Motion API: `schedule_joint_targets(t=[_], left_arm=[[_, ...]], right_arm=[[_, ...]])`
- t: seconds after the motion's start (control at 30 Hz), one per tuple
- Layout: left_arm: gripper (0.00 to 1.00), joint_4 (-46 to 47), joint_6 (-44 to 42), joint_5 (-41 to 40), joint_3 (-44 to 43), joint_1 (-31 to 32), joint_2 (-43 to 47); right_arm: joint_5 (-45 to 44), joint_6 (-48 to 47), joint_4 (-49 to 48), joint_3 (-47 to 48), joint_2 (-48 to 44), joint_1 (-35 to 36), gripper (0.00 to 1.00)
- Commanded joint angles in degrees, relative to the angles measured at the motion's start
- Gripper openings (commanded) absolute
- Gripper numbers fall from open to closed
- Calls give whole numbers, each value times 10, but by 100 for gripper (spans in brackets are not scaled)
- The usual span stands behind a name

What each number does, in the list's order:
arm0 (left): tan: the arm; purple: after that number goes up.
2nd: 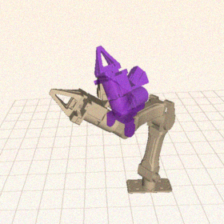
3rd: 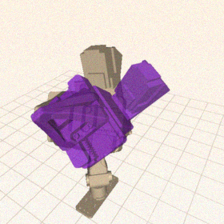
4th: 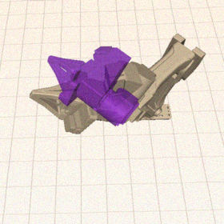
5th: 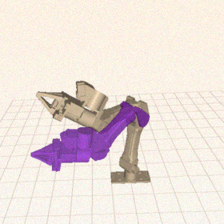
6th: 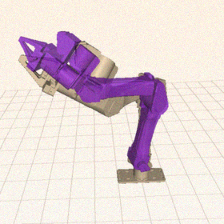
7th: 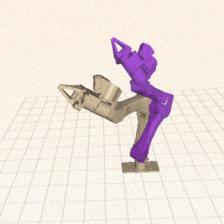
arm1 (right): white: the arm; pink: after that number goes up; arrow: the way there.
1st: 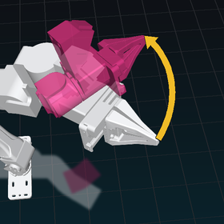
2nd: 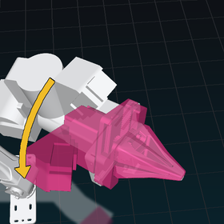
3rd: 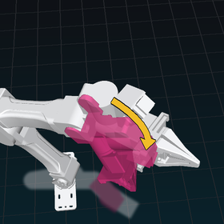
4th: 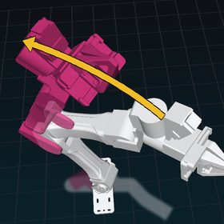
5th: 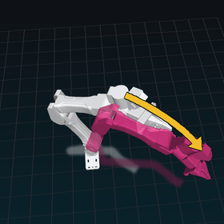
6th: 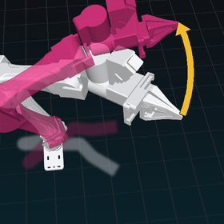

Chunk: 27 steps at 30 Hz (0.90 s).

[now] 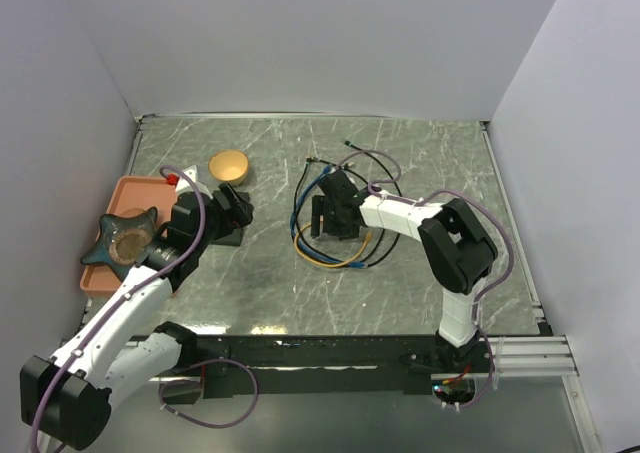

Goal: Insert the plug into the switch port

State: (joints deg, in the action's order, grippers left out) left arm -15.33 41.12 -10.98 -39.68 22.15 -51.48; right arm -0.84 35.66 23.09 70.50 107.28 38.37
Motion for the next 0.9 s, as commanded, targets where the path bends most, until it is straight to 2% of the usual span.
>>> schedule_joint_targets(t=[0.0, 0.23, 0.5, 0.6, 0.7, 0.87], left_arm=[[96, 16, -11, -18, -22, 10, 6], [96, 23, -16, -29, -13, 13, 35], [96, 39, -17, -26, 2, 13, 53], [96, 33, -21, -26, -1, 14, 45], [96, 35, -25, -22, -4, 14, 37], [96, 42, -26, -11, -6, 14, 31]], right_arm=[[37, 27, -29, 23, 25, -20, 84], [28, 31, -14, 74, 63, -42, 86], [-79, -18, 130, 269, 182, -30, 89], [-114, -29, 161, 306, 209, -23, 89], [-130, -38, 177, 325, 228, -15, 87], [-138, -59, 201, 358, 239, -9, 75]])
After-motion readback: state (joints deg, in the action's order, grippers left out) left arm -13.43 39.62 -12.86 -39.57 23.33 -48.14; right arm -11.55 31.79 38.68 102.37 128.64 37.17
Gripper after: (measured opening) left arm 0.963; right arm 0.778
